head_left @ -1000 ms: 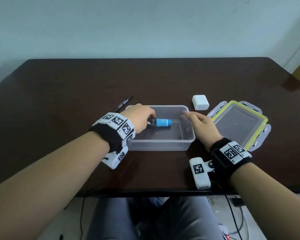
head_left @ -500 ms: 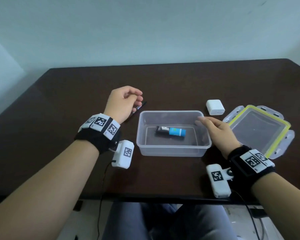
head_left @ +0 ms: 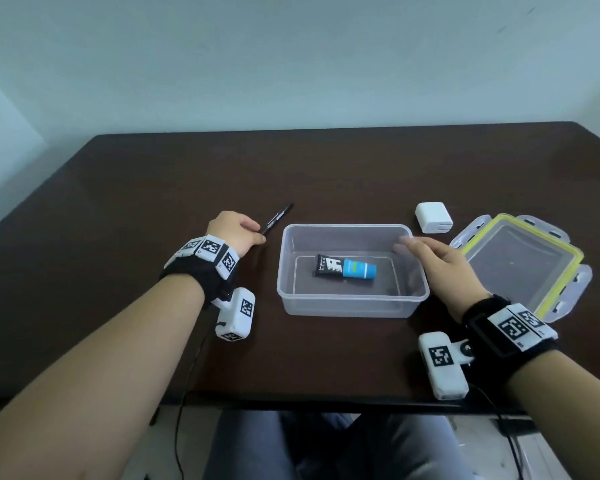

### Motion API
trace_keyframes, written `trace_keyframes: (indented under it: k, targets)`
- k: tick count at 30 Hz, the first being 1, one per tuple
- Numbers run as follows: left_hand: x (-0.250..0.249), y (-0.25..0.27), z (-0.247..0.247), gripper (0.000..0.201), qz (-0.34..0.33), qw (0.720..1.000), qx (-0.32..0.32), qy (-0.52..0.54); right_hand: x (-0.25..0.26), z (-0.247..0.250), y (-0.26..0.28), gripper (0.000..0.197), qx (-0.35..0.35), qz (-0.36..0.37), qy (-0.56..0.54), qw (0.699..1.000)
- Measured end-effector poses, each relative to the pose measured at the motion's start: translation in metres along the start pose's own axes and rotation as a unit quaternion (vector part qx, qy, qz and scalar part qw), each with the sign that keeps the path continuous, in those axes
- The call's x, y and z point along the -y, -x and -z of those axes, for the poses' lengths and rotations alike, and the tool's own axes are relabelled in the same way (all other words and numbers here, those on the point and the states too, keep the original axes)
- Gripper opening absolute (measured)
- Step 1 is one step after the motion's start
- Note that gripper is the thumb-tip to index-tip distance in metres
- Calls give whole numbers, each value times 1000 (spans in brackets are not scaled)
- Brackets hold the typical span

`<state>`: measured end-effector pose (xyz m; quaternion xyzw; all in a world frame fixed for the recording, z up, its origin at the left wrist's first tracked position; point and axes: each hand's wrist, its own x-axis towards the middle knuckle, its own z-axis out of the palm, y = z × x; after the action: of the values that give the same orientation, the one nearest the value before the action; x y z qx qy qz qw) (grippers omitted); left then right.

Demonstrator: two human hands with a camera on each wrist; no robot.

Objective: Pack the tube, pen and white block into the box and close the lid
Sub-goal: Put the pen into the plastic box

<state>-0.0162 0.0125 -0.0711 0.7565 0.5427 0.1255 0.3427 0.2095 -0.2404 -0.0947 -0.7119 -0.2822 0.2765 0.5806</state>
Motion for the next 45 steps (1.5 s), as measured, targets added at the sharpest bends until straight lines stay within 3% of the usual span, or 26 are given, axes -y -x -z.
trace_keyframes:
  k: [4,7,10,12,18,22,26,34,37,40,45]
  targets:
    - [-2,0,2,28,-4,1000,-2,-25,-1,0,-2,21,1,-17,-7,1000]
    - [-8,7,7,22,-10,999,-22,38,-2,2,-2,20,3,-22,-22,1000]
    - [-27,25,22,21,-57,988,-7,144,-1,1,-2,18,7,-23,-31,999]
    - [-40,42,33,20,-102,982,29,155,-2,1,-2,17,5,-23,-32,999]
    - [-67,89,28,18,-227,966,120,17,0,1,-2,22,10,-20,-28,999]
    - [-76,104,3,21,-295,929,166,-149,2,0,1,23,9,-20,-18,1000]
    - [-78,105,-9,22,-295,907,169,-248,3,0,4,23,7,-24,-19,999]
    - [-75,104,-21,16,-289,901,159,-281,4,3,5,26,15,-33,-18,999]
    - [-72,97,-22,17,-302,920,134,-210,3,5,4,29,19,-31,-12,999]
    - [-69,89,-22,16,-307,949,36,-62,4,4,3,27,13,-33,-12,999]
    - [-55,82,-19,19,-203,963,-73,162,5,2,4,25,5,-38,-6,999]
